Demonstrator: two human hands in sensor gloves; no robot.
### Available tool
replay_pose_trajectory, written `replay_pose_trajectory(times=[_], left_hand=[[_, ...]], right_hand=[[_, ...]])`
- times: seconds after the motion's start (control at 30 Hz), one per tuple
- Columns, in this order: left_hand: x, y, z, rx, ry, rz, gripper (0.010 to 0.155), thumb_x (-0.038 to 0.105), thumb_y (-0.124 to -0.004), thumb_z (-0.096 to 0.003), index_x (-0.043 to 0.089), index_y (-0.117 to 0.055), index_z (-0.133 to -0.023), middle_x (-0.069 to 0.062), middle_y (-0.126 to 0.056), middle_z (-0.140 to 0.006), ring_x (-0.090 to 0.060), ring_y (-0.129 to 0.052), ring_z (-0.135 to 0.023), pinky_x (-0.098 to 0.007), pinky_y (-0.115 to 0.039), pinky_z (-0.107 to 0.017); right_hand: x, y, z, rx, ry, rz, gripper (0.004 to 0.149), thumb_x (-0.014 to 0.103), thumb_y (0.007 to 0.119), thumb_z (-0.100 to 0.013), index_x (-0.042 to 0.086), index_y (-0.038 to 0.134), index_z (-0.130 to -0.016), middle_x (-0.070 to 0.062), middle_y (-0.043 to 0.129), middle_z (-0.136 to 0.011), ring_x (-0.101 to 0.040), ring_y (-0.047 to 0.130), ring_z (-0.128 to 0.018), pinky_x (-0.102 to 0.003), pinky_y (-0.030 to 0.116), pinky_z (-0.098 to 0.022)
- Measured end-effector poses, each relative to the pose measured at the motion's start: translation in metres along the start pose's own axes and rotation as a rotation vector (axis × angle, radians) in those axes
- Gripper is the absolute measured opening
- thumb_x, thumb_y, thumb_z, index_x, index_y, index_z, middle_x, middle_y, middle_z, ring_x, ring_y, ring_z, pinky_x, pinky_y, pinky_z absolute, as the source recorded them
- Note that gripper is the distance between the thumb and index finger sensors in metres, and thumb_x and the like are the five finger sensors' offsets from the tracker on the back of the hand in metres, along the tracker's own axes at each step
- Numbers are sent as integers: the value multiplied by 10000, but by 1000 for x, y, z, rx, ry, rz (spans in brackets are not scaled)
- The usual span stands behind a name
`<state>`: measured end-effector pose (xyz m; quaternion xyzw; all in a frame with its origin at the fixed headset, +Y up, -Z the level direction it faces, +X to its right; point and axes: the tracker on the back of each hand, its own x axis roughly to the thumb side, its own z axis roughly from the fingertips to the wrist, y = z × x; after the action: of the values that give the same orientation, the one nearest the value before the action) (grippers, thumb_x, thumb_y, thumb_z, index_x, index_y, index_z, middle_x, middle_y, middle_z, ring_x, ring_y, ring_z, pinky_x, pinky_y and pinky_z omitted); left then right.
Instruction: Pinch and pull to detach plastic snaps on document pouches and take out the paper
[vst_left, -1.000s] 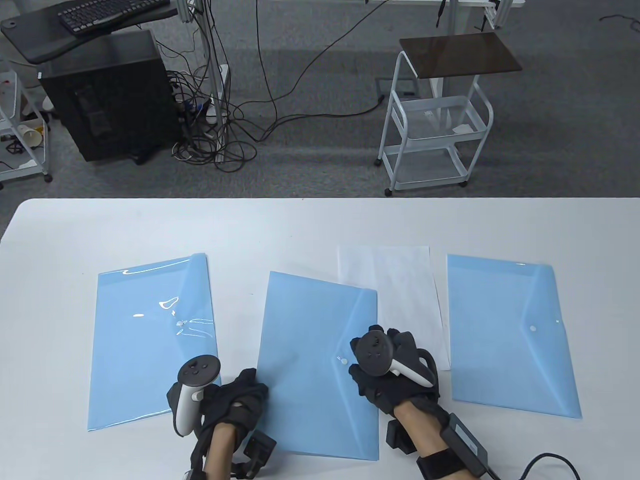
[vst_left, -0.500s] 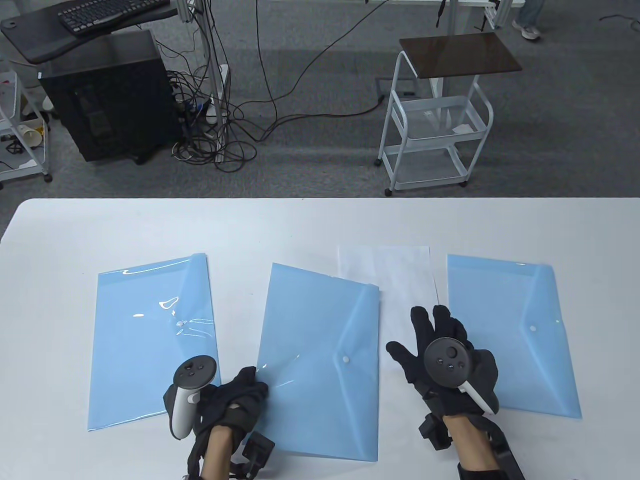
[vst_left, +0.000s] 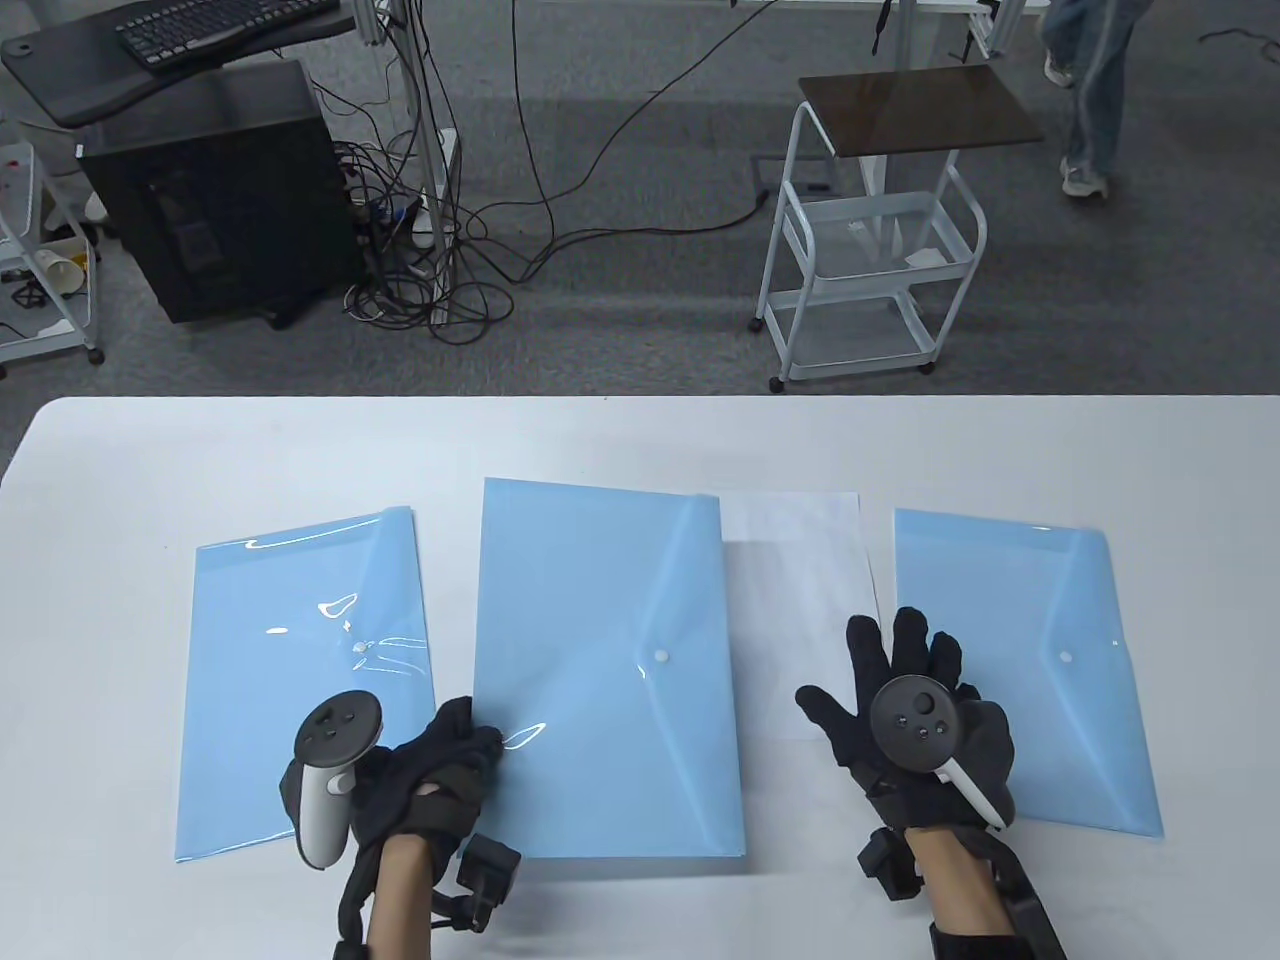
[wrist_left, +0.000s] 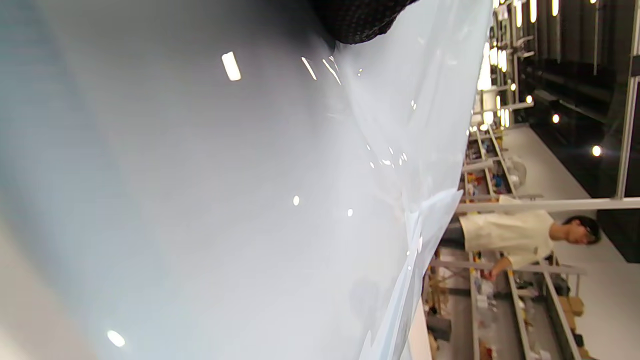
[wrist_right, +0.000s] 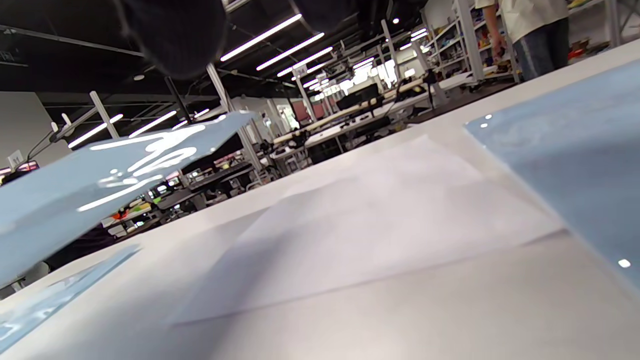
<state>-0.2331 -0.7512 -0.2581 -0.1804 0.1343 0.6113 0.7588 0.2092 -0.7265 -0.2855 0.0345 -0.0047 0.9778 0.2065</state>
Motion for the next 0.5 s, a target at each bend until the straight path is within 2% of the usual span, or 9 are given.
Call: replay_pose_trajectory(times=[0.2,0.5], left_hand=[[23,27,-16,99,23,-75,458,217,-673,-561,165,-609,-1011,-71,-907,-825,-251,-1031,-499,-370,-913,-372],[29,50,-50,148,71,-86,461,228,-690,-562,175,-628,-1016,-68,-916,-817,-248,-1034,-492,-371,-912,-369]], right_hand=[[-2,1,2,14,5,28,862,641,661,-548,132,388,-1187,-367,240,-1234,-730,279,-998,-898,365,-568],[-9,3,1,30,29,17,854,637,666,-548,127,411,-1184,-372,245,-1231,-731,276,-996,-899,358,-566]])
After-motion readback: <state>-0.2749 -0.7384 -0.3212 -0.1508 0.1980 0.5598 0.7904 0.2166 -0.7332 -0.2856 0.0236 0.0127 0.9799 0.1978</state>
